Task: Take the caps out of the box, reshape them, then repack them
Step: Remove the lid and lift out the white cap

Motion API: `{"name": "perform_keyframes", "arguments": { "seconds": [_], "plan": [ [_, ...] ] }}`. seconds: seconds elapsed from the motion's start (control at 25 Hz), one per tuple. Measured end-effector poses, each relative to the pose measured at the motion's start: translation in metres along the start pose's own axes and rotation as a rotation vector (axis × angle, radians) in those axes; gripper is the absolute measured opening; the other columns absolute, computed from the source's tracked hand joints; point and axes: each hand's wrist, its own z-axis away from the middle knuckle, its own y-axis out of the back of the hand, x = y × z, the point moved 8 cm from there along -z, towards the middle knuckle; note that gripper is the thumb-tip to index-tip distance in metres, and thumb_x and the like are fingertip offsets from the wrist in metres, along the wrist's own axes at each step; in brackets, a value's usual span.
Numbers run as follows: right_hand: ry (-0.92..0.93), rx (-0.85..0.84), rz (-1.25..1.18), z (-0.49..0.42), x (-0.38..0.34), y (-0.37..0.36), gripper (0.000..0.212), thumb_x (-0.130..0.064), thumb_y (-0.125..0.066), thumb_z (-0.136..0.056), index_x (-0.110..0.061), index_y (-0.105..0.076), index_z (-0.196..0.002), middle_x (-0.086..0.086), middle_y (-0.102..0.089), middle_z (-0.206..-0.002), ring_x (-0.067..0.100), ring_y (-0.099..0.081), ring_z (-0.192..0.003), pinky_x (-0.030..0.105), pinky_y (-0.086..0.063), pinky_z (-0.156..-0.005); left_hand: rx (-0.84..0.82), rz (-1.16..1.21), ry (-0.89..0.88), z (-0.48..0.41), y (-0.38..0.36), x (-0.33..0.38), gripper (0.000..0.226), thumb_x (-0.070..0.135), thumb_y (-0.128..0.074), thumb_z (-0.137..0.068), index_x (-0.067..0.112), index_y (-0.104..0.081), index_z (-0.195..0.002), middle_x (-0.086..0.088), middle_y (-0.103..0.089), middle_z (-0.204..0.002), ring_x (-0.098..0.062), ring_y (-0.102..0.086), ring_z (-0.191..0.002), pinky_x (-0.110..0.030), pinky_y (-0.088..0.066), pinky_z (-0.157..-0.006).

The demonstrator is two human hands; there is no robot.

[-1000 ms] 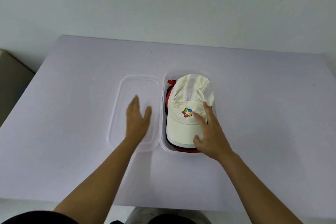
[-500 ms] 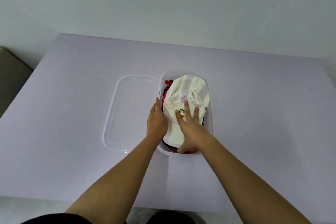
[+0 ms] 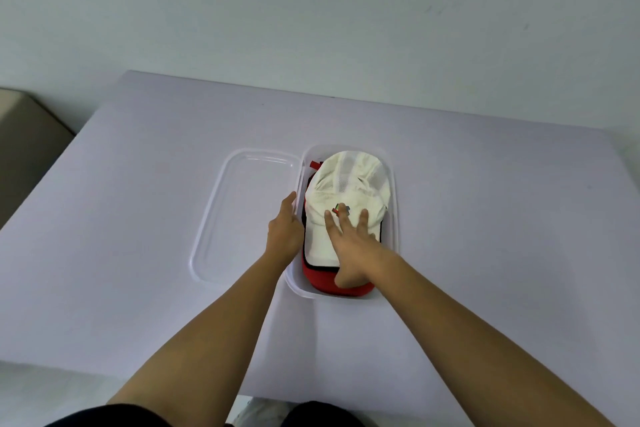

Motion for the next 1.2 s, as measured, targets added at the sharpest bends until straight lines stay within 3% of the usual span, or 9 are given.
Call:
{"name": "perform_keyframes", "arguments": {
  "seconds": [0.12, 0.2, 0.28, 0.44, 0.6, 0.8, 0.92, 1.12, 1.2],
  "plan": [
    [-0.034, 0.234, -0.064, 0.018, 0.007, 0.018, 0.077, 0.003, -0.040, -0.087, -0.004, 0.006, -0.148, 0.016, 0.009, -0.158, 0.045, 0.000, -0.142, 0.053, -0.024, -0.112, -0.013, -0.013, -0.006, 0.001, 0.000, 0.001, 0.050, 0.010, -0.028, -0.099, 0.022, -0.024, -0.148, -0.017, -0.045, -0.143, -0.036, -0.045, -0.128, -0.039, -0.036, -0.104],
    [0.007, 0.566, -0.032, 0.034, 0.011, 0.037, 0.056, 0.004, -0.028, -0.090, 0.005, -0.017, -0.145, 0.025, -0.018, -0.153, 0.044, -0.027, -0.137, 0.050, -0.035, -0.107, -0.024, -0.055, -0.025, 0.004, -0.001, 0.005, 0.054, 0.008, -0.031, -0.098, 0.019, -0.020, -0.149, -0.019, -0.047, -0.141, -0.038, -0.048, -0.125, -0.040, -0.038, -0.102],
    [0.048, 0.851, 0.016, 0.050, 0.021, 0.053, 0.052, 0.001, -0.023, -0.085, 0.007, -0.042, -0.134, 0.027, -0.045, -0.139, 0.042, -0.050, -0.123, 0.050, -0.048, -0.094, -0.024, -0.074, -0.044, 0.004, 0.000, 0.006, 0.058, 0.004, -0.032, -0.095, 0.017, -0.020, -0.150, -0.019, -0.047, -0.141, -0.038, -0.048, -0.124, -0.040, -0.038, -0.101],
    [0.006, 1.175, 0.013, 0.081, 0.070, 0.079, 0.054, 0.001, -0.029, -0.084, 0.005, -0.035, -0.138, 0.025, -0.040, -0.143, 0.043, -0.041, -0.129, 0.051, -0.032, -0.102, -0.011, -0.071, -0.035, 0.002, 0.001, 0.000, 0.062, -0.002, -0.030, -0.091, 0.018, -0.021, -0.149, -0.017, -0.044, -0.144, -0.035, -0.047, -0.128, -0.041, -0.036, -0.106],
    [-0.194, 1.173, -0.078, 0.078, 0.150, 0.063, 0.065, 0.017, -0.040, -0.081, 0.001, -0.027, -0.143, 0.023, -0.028, -0.150, 0.043, -0.028, -0.137, 0.048, -0.020, -0.106, 0.014, -0.076, -0.039, 0.001, -0.006, 0.002, 0.061, -0.001, -0.031, -0.092, 0.018, -0.021, -0.149, -0.017, -0.042, -0.146, -0.033, -0.045, -0.131, -0.041, -0.034, -0.110],
    [-0.273, 0.851, -0.180, 0.029, 0.208, -0.005, 0.077, 0.027, -0.053, -0.069, 0.005, -0.033, -0.140, 0.026, -0.032, -0.147, 0.048, -0.036, -0.131, 0.062, -0.042, -0.096, 0.057, -0.093, -0.055, -0.003, -0.009, 0.000, 0.061, -0.004, -0.031, -0.092, 0.017, -0.022, -0.149, -0.017, -0.042, -0.147, -0.031, -0.043, -0.133, -0.042, -0.032, -0.111],
    [-0.251, 0.689, -0.190, -0.001, 0.223, -0.036, 0.083, 0.032, -0.056, -0.059, 0.008, -0.038, -0.136, 0.029, -0.038, -0.143, 0.051, -0.042, -0.126, 0.063, -0.048, -0.085, 0.093, -0.106, -0.079, -0.008, -0.012, -0.001, 0.060, -0.004, -0.031, -0.092, 0.017, -0.024, -0.148, -0.016, -0.043, -0.146, -0.031, -0.044, -0.132, -0.042, -0.033, -0.110],
    [-0.234, 0.660, -0.230, -0.041, 0.245, -0.021, 0.079, 0.030, -0.049, -0.067, 0.008, -0.029, -0.140, 0.028, -0.027, -0.148, 0.051, -0.030, -0.133, 0.062, -0.040, -0.098, 0.149, -0.123, -0.107, -0.014, -0.013, -0.007, 0.055, 0.000, -0.031, -0.096, 0.019, -0.026, -0.147, -0.014, -0.047, -0.143, -0.029, -0.049, -0.129, -0.041, -0.036, -0.107],
    [-0.227, 0.656, -0.194, -0.053, 0.252, -0.009, 0.077, 0.026, -0.044, -0.074, 0.005, -0.018, -0.144, 0.025, -0.014, -0.154, 0.046, -0.017, -0.140, 0.057, -0.032, -0.107, 0.163, -0.125, -0.111, -0.015, -0.013, -0.009, 0.054, 0.002, -0.030, -0.097, 0.019, -0.026, -0.147, -0.013, -0.047, -0.144, -0.028, -0.049, -0.128, -0.042, -0.036, -0.107]
  ]
}}
